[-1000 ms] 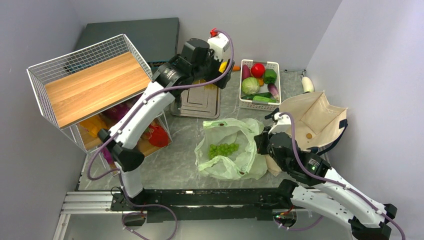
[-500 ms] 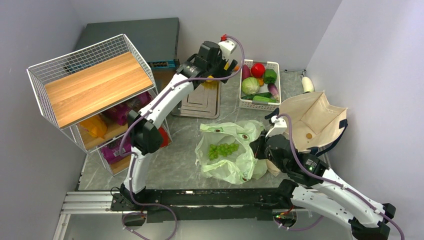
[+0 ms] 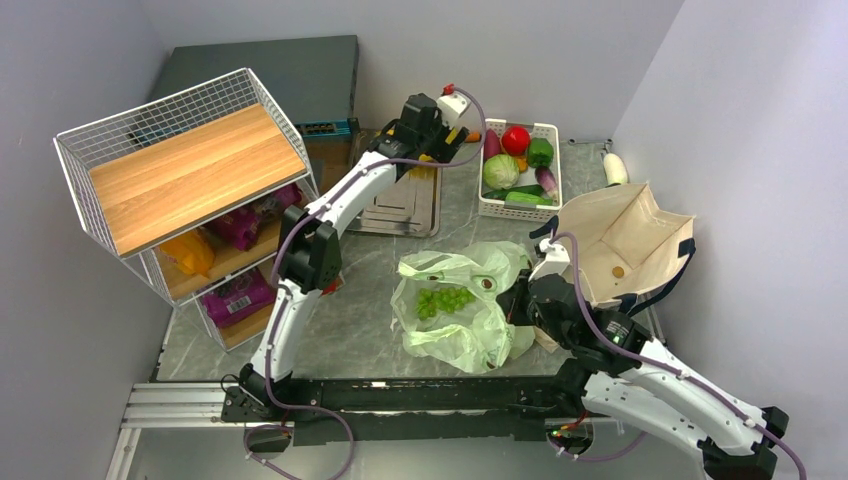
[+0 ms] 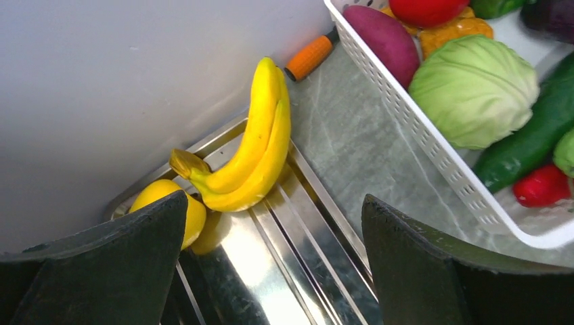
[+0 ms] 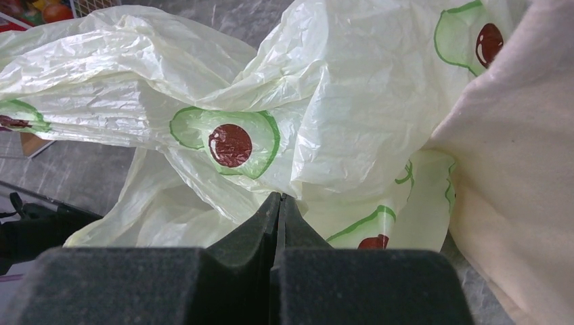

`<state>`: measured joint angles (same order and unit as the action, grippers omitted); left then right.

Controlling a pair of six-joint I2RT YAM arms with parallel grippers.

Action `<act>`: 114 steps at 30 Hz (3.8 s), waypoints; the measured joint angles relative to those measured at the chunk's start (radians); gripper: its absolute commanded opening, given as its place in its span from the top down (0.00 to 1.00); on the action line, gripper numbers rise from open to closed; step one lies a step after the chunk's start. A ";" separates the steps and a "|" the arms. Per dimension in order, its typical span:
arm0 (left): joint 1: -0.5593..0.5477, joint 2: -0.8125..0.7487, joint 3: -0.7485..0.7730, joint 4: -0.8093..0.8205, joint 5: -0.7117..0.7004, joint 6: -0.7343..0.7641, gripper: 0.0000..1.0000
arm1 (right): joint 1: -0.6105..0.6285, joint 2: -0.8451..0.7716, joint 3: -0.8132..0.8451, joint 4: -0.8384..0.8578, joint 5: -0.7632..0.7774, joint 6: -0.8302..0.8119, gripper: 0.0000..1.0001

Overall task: Place the food into the grocery bag and tie it
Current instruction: Pick up the fake fruit from the tray.

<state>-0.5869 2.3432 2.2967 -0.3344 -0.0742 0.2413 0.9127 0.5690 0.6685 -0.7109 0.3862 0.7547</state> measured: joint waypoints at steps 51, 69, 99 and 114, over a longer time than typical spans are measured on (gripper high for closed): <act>0.167 0.282 0.128 0.052 0.293 -0.385 0.02 | 0.000 0.213 -0.050 0.123 -0.073 0.008 1.00; 0.145 0.185 -0.145 0.162 0.425 -0.447 0.01 | 0.000 0.183 -0.039 0.122 -0.078 0.013 1.00; -0.138 -0.704 -0.533 0.074 0.002 -0.159 0.01 | 0.000 0.248 0.405 0.057 -0.055 -0.177 0.11; -0.238 -1.425 -1.036 -0.125 -0.076 -0.386 0.01 | -0.164 0.637 0.713 0.079 0.129 -0.158 0.02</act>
<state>-0.8246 0.9184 1.2602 -0.4591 -0.1497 -0.1448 0.7486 1.2064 1.3819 -0.6319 0.5148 0.5972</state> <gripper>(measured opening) 0.994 0.971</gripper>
